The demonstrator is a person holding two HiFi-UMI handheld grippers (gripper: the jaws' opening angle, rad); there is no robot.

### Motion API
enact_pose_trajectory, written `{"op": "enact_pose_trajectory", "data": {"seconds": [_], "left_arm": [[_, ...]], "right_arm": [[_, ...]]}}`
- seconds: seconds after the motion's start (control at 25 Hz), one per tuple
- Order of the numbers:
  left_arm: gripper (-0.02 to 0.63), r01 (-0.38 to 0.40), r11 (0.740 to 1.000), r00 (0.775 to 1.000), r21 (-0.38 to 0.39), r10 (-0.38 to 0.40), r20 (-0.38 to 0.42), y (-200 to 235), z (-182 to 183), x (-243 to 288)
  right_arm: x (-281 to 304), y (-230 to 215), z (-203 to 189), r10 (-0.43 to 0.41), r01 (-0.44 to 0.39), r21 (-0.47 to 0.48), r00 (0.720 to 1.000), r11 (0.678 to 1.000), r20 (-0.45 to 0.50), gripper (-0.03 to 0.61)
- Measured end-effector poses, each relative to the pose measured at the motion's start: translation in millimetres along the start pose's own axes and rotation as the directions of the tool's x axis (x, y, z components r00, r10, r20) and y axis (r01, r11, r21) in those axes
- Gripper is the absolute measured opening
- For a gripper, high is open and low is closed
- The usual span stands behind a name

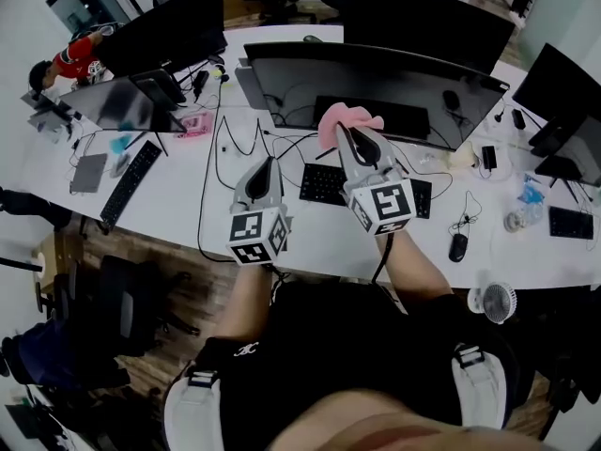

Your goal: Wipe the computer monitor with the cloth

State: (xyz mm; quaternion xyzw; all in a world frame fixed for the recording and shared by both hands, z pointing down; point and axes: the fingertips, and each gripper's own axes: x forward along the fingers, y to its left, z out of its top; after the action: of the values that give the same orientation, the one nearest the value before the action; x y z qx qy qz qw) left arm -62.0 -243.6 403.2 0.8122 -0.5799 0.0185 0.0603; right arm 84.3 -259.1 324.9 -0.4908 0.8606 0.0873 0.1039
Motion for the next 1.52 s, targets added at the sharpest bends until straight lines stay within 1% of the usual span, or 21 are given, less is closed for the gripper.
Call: {"op": "enact_pose_trajectory", "data": {"seconds": [0.12,0.2,0.36,0.52,0.68,0.8,0.88,0.96,1.12,1.2,1.28,1.36,1.44,1.52], "left_arm": [[0.049,-0.004,1.0,1.0,-0.007,0.004,-0.022,9,-6,14],[0.049,-0.001,1.0,1.0,-0.004,0.001,-0.027,17,-3,22],[0.049,0.008,1.0,1.0,0.021,-0.008,-0.016,35,8,31],[0.049,0.003,1.0,1.0,0.014,-0.003,0.003,61,15,31],[0.049,-0.003,1.0,1.0,-0.004,0.003,0.004,85,15,26],[0.049,0.001,1.0,1.0,-0.015,-0.001,0.001,98,12,24],[0.049,0.006,1.0,1.0,-0.021,-0.006,-0.002,105,10,22],[0.049,0.011,1.0,1.0,-0.026,-0.011,0.0,111,10,21],[0.049,0.012,0.999,1.0,-0.04,-0.011,0.01,127,9,18],[0.049,0.016,0.999,1.0,-0.045,-0.016,0.013,134,8,17],[0.049,0.02,0.998,1.0,-0.055,-0.019,0.012,141,6,18],[0.049,0.024,0.997,1.0,-0.067,-0.023,0.011,146,3,18],[0.049,0.033,0.997,0.999,-0.076,-0.032,0.009,148,0,18],[0.049,0.045,0.996,0.999,-0.078,-0.045,0.003,149,-2,19]], "right_arm": [[23,-1,10,0.02,-0.021,0.006,0.998,1.0,0.051,0.011],[42,3,18,0.039,-0.04,0.004,0.996,0.999,0.076,0.011],[83,13,35,0.082,-0.077,-0.052,0.991,0.996,0.103,0.011],[130,23,47,0.101,-0.09,-0.102,0.989,0.991,0.104,0.011],[179,36,44,0.114,-0.107,-0.138,0.992,0.985,0.046,0.011],[212,47,34,0.113,-0.12,-0.206,0.993,0.971,-0.045,0.011],[231,51,21,0.092,-0.12,-0.228,0.987,0.966,-0.13,0.011],[246,51,10,0.071,-0.117,-0.246,0.979,0.962,-0.19,0.011],[262,53,-4,0.022,-0.098,-0.304,0.969,0.948,-0.244,0.011],[267,54,-10,-0.009,-0.087,-0.35,0.964,0.933,-0.266,0.011],[273,55,-19,-0.046,-0.082,-0.406,0.954,0.91,-0.295,0.011],[278,52,-33,-0.087,-0.079,-0.445,0.936,0.892,-0.34,0.011],[280,47,-40,-0.119,-0.073,-0.463,0.92,0.884,-0.373,0.011],[279,43,-43,-0.137,-0.065,-0.464,0.911,0.883,-0.389,0.011]]}}
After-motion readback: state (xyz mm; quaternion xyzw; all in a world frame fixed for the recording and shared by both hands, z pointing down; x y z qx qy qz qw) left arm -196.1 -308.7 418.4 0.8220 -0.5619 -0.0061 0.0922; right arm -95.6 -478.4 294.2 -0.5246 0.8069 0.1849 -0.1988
